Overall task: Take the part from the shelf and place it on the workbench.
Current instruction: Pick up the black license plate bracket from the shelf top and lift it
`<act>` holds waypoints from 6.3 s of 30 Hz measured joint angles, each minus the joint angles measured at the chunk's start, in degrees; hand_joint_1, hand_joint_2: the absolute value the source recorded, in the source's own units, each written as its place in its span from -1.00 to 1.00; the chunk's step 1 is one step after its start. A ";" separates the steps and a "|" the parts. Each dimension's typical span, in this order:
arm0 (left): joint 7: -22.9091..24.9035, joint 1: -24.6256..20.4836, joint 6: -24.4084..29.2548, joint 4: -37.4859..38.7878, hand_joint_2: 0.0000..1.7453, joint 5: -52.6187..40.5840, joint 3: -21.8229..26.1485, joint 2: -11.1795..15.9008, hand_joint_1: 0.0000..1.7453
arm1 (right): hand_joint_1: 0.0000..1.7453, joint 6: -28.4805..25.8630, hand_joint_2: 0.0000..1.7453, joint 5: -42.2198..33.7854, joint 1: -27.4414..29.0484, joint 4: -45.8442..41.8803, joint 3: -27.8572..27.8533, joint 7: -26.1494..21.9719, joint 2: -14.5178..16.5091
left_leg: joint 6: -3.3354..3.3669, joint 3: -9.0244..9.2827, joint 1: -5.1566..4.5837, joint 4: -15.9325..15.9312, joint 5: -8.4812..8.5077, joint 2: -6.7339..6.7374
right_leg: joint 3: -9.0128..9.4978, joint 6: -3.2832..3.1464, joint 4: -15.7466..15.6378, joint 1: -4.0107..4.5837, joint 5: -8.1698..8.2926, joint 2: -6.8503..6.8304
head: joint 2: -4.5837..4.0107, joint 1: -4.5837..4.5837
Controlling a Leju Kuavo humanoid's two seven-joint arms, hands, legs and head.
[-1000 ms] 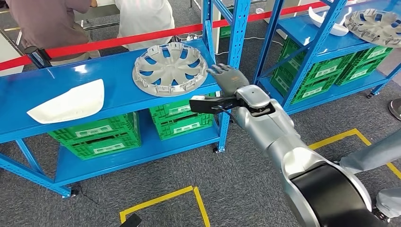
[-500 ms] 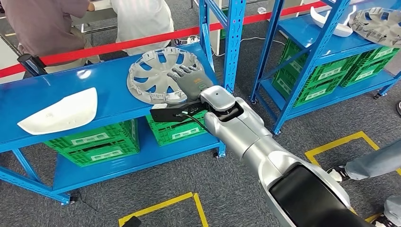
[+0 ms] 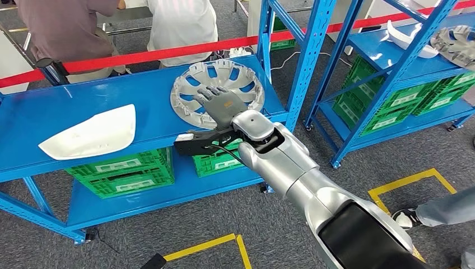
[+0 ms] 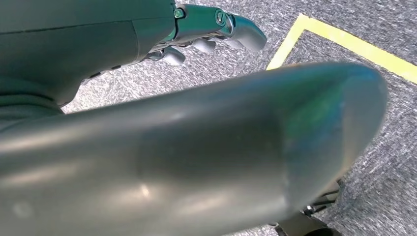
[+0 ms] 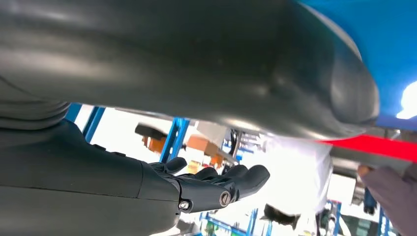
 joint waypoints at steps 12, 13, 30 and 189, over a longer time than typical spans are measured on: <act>-0.05 -0.59 -0.90 -0.03 -1.00 -0.79 0.00 0.20 -1.00 | -1.00 -1.80 -1.00 0.16 2.22 -2.17 0.67 -0.06 -0.95 | -0.68 3.54 -1.32 -1.66 -0.04 -0.55 | 8.87 -2.51 -17.69 1.17 7.01 0.48 | 0.00 -0.66; -0.13 -0.70 -1.03 -0.03 -1.00 -0.85 0.00 0.25 -1.00 | -1.00 -1.93 -1.00 0.25 2.59 -2.37 0.77 -0.01 -1.04 | -0.66 3.84 -1.23 -2.02 -0.56 -0.50 | 8.83 -2.59 -17.56 1.28 6.84 0.59 | 0.00 -0.73; -0.80 -0.48 -1.03 -0.04 -1.00 -0.87 0.00 0.41 -1.00 | -1.00 -1.28 -1.00 0.00 5.41 -4.10 1.59 -0.20 -1.26 | -0.01 5.71 0.29 -4.11 -1.20 -0.12 | -0.46 0.20 -1.05 -0.02 1.85 0.36 | 0.00 -0.38; -0.72 -1.33 -0.16 0.09 -1.00 -6.12 2.97 -0.65 -1.00 | 1.00 1.89 1.00 -13.91 5.79 9.96 -0.57 7.41 -3.51 | -2.83 -4.28 1.71 -0.24 4.21 -0.02 | 12.85 1.74 -16.83 -1.57 1.62 0.20 | 0.00 0.37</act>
